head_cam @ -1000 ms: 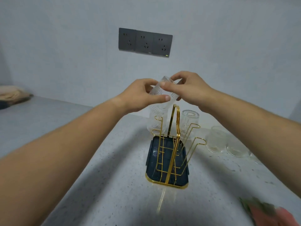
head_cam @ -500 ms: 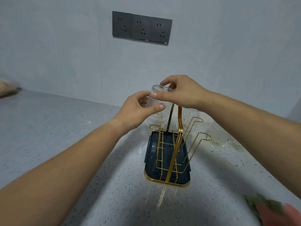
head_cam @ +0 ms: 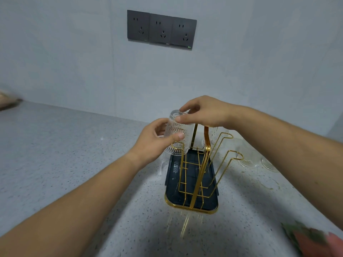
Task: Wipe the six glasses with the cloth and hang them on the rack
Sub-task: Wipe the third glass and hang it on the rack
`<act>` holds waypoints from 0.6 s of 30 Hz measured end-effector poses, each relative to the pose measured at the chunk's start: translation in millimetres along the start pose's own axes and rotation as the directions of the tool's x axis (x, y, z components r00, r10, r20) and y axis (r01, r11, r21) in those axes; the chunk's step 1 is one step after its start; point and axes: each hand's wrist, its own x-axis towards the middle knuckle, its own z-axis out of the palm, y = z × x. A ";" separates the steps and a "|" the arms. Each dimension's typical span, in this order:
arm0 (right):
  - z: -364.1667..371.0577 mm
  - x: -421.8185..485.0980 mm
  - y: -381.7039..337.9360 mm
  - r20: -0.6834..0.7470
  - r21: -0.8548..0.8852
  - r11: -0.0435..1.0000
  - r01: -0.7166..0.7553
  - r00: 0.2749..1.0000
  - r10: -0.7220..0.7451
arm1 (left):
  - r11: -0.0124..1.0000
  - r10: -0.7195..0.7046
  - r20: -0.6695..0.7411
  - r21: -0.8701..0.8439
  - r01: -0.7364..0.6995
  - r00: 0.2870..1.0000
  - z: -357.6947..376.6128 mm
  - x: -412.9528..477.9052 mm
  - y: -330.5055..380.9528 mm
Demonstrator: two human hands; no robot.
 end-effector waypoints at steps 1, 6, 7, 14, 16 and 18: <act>0.1 0.4 0.5 0.002 0.000 1.000 -0.002 1.000 0.002 | 1.000 -0.004 0.001 -0.006 0.004 1.000 1.2 -0.9 -1.3; 0.4 3.0 3.2 0.003 -0.008 1.000 -0.012 1.000 0.012 | 1.000 -0.006 0.000 -0.011 0.006 1.000 7.2 -3.9 -9.3; 0.6 3.6 3.6 0.002 -0.014 1.000 -0.014 1.000 0.014 | 1.000 -0.003 -0.003 -0.014 0.003 1.000 8.6 -4.4 -9.6; 1.0 2.0 0.4 0.016 -0.077 0.997 -0.006 1.000 0.007 | 1.000 -0.025 -0.012 -0.003 0.025 1.000 11.3 -6.3 -18.9; 1.8 2.9 -0.7 0.017 -0.092 0.996 -0.005 1.000 0.006 | 1.000 -0.025 -0.020 -0.010 0.025 0.999 12.0 -7.3 -18.1; 2.4 3.8 -1.1 0.013 -0.097 0.995 -0.004 1.000 0.005 | 1.000 -0.024 -0.023 -0.012 0.024 0.999 13.1 -7.7 -16.6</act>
